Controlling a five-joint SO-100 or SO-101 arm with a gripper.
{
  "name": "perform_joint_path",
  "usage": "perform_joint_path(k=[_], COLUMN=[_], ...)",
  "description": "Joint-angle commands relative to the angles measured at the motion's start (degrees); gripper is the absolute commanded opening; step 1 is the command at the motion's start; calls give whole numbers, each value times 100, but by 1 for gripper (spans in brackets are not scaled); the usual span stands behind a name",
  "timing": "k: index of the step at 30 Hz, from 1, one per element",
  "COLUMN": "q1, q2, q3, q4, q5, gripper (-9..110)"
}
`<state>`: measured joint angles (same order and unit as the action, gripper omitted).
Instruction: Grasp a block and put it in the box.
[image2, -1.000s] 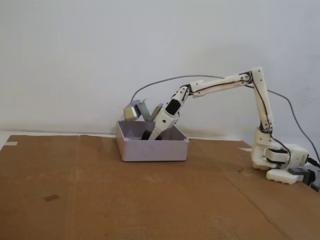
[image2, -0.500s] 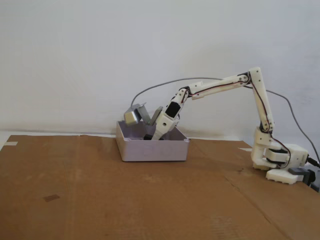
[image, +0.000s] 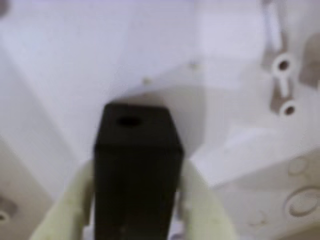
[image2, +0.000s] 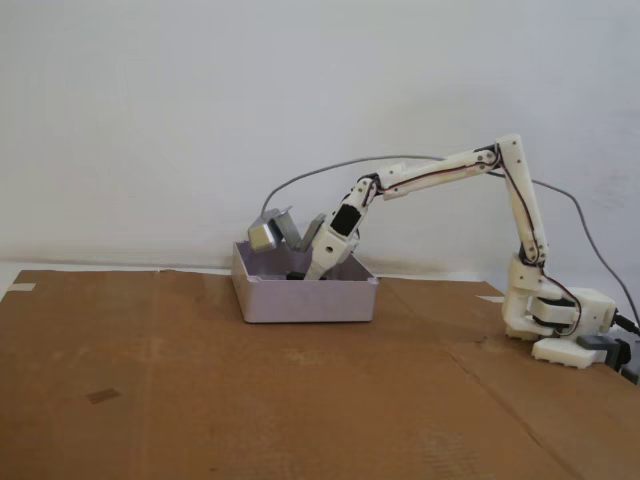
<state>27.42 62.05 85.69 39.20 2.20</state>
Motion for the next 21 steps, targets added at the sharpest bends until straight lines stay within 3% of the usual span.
perform_joint_path(k=[1, 10, 21], q1=[-9, -9, -114], q2=[237, 290, 343], q3=[-659, -659, -1055], q4=[-53, -35, -9], q5=[-26, -35, -44], gripper=[26, 38, 38])
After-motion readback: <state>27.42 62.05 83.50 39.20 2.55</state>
